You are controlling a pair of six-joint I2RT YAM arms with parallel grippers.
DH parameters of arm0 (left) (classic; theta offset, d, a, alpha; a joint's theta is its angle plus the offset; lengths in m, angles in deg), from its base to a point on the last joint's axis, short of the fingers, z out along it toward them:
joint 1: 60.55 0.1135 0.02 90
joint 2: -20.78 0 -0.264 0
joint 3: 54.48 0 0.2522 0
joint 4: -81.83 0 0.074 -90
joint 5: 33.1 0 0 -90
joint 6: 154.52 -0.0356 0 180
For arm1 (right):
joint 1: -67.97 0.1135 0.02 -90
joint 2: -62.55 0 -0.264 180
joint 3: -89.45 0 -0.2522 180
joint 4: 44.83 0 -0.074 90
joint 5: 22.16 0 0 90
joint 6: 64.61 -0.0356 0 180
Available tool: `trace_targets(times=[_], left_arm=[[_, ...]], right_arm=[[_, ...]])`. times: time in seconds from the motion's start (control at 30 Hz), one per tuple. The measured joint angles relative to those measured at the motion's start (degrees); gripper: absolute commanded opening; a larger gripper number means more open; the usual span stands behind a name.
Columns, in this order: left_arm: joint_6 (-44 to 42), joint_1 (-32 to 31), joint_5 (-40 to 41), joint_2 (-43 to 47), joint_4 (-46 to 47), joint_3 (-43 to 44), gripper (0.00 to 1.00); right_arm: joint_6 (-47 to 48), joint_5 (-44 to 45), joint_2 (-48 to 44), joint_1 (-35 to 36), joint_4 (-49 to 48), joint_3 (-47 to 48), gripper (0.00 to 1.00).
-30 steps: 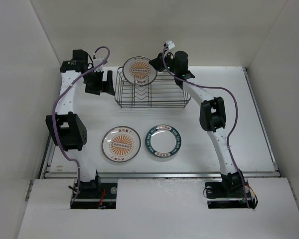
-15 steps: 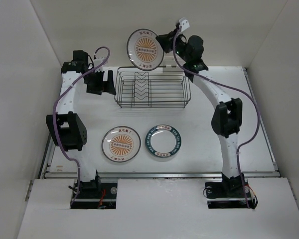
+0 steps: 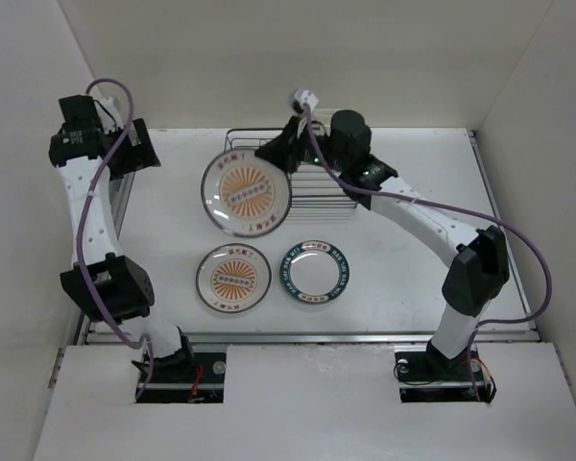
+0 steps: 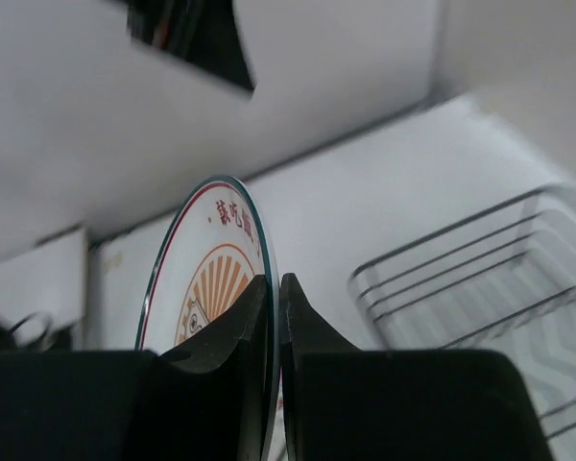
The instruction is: Unload the plates from the dish rack
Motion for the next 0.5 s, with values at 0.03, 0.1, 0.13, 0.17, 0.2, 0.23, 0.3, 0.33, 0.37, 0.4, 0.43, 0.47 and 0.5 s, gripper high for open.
trace_targets(times=[0.03, 0.1, 0.13, 0.17, 0.2, 0.23, 0.3, 0.33, 0.37, 0.4, 0.43, 0.47, 0.5], left_arm=[[0.52, 1.42, 0.98, 1.38, 0.26, -0.61, 0.96], [1.07, 3.28, 2.40, 3.98, 0.61, -2.21, 0.96], [1.27, 3.74, 2.78, 5.64, 1.03, -3.74, 0.96], [1.36, 3.76, 2.78, 6.23, 1.03, -4.33, 0.96], [1.42, 3.69, 2.54, 7.28, 1.29, -5.64, 0.96], [1.46, 3.63, 2.25, 8.00, 1.38, -6.64, 0.96], [1.53, 3.39, 1.53, 9.16, 1.42, -8.48, 0.96], [1.57, 3.28, 1.11, 9.49, 1.40, -9.07, 0.96], [1.62, 3.21, 0.83, 9.77, 1.42, -9.49, 0.96], [1.64, 3.19, 0.61, 10.10, 1.57, -9.92, 0.96], [1.64, 3.21, 0.46, 10.49, 1.66, -10.36, 0.97], [1.66, 3.19, 0.22, 11.06, 1.75, -10.84, 0.97], [1.64, 3.19, 0.00, 11.63, 1.77, -11.23, 0.97]], right_arm=[[-0.39, -1.64, 0.02, 1.27, 1.79, -1.46, 0.00], [-1.07, -5.14, 1.14, 3.04, 5.57, -2.99, 0.00], [-1.42, -6.54, 2.05, 3.74, 7.61, -3.15, 0.00], [-1.79, -7.69, 3.10, 4.22, 9.25, -3.21, 0.00], [-2.14, -8.74, 4.15, 4.52, 10.58, -3.23, 0.00], [-2.40, -9.64, 5.27, 4.59, 11.58, -3.23, 0.00], [-2.86, -10.38, 7.32, 4.55, 12.87, -3.34, 0.00], [-3.06, -10.38, 8.41, 4.52, 13.18, -3.43, 0.00], [-3.34, -10.32, 9.62, 4.50, 13.27, -3.48, 0.00], [-3.54, -10.25, 10.84, 4.46, 13.22, -3.50, 0.00], [-3.80, -9.94, 12.02, 4.48, 13.22, -3.50, 0.00], [-3.98, -9.53, 13.35, 4.50, 13.11, -3.50, 0.00], [-4.26, -9.14, 14.64, 4.61, 12.90, -3.45, 0.00]])
